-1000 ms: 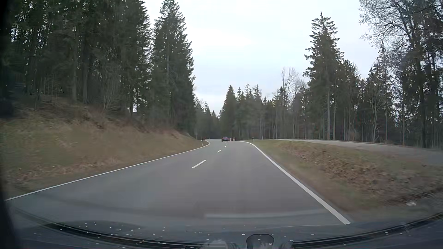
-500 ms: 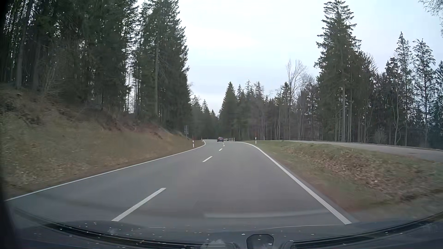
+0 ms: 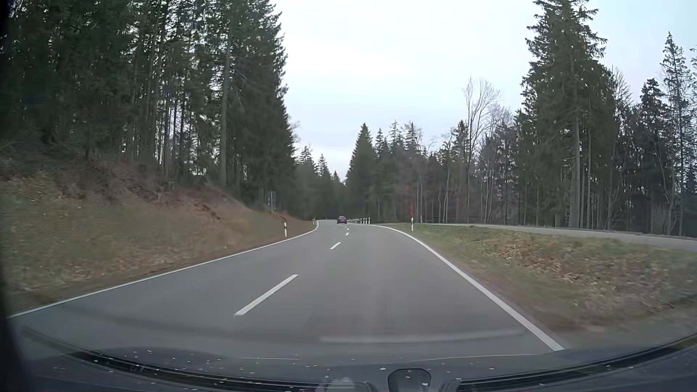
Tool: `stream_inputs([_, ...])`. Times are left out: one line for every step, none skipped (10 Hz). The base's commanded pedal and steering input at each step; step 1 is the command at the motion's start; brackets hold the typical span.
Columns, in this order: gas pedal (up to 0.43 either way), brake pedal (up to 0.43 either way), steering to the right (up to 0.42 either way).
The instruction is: Follow the waypoints while adhering to traffic rules and regulations
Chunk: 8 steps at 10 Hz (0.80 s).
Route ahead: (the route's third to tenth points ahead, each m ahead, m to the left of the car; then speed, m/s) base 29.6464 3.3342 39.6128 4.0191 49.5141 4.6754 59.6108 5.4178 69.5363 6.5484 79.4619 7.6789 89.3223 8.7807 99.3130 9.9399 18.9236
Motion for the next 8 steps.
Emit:
stream_inputs([0.079, 0.000, -0.002])
stream_inputs([0.079, 0.000, -0.003])
stream_inputs([0.079, 0.000, -0.003])
stream_inputs([0.079, 0.000, -0.003])
stream_inputs([0.079, 0.000, -0.003])
stream_inputs([0.079, 0.000, -0.004])
stream_inputs([0.079, 0.000, -0.004])
stream_inputs([0.079, 0.000, -0.004])
